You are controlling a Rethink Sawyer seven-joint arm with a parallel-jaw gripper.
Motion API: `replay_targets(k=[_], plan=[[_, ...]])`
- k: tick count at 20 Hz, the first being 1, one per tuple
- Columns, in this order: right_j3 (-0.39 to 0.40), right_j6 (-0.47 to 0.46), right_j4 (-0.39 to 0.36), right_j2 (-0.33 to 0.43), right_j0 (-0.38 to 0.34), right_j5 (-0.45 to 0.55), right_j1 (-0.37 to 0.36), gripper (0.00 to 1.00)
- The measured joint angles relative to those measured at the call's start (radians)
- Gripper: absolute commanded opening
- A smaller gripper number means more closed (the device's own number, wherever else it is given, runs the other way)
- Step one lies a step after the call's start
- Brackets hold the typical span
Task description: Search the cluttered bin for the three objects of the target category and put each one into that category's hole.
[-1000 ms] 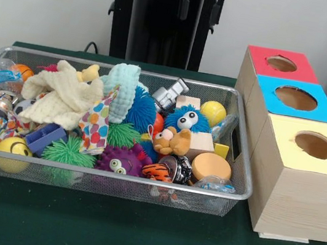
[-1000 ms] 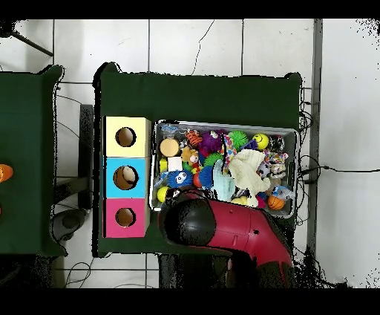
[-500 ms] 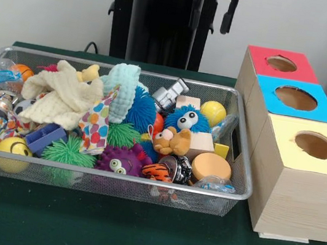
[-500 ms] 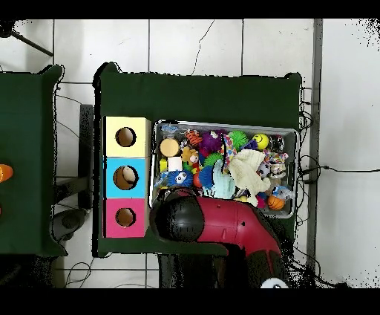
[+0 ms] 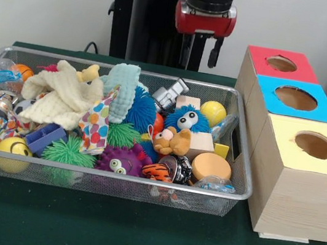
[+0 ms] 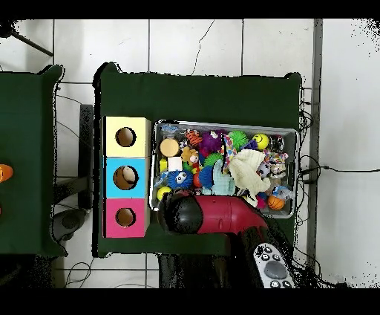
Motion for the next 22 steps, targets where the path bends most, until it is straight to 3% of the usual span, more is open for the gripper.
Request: replay_targets(k=[6,22], plan=[[0.001,0.000,-0.033,0.007,-0.027,-0.008,0.033,1.00],[0.002,0.000,-0.038,0.032,-0.067,-0.008,0.009,1.00]])
